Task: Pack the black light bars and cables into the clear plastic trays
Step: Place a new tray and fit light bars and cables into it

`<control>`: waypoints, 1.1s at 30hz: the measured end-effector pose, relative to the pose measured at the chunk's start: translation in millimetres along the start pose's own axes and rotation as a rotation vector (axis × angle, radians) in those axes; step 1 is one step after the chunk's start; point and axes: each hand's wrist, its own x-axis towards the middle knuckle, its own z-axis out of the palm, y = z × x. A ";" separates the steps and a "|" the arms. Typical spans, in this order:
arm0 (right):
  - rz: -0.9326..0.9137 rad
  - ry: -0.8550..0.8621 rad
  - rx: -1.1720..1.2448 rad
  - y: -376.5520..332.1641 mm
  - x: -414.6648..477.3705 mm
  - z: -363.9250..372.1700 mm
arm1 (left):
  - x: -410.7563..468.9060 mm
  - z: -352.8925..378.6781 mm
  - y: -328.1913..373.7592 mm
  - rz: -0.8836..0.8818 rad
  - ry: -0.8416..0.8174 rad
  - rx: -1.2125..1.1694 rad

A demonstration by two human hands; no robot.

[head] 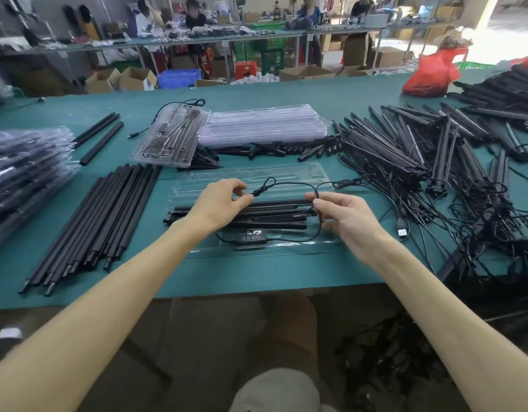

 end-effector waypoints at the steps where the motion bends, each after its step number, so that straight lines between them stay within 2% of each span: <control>1: -0.006 0.003 -0.003 1.5 0.2 -0.4 | 4.0 2.8 2.6 -0.012 -0.023 -0.001; 7: -0.072 0.057 -0.041 9.1 -0.9 0.8 | 18.9 9.8 11.4 0.036 0.075 -0.005; 15: -0.090 0.162 -0.217 16.0 2.6 9.2 | 15.8 -16.2 12.9 -0.061 0.172 -0.545; 25: -0.115 0.148 -0.204 13.3 -1.6 12.9 | 3.7 -31.7 -8.0 -0.230 0.034 -1.010; 30: -0.114 0.148 -0.230 13.3 -2.2 14.8 | -5.6 -39.7 -22.4 -0.257 0.021 -1.096; 33: -0.125 0.149 -0.246 15.1 -1.9 16.1 | -12.5 -43.4 -25.7 -0.219 -0.045 -1.084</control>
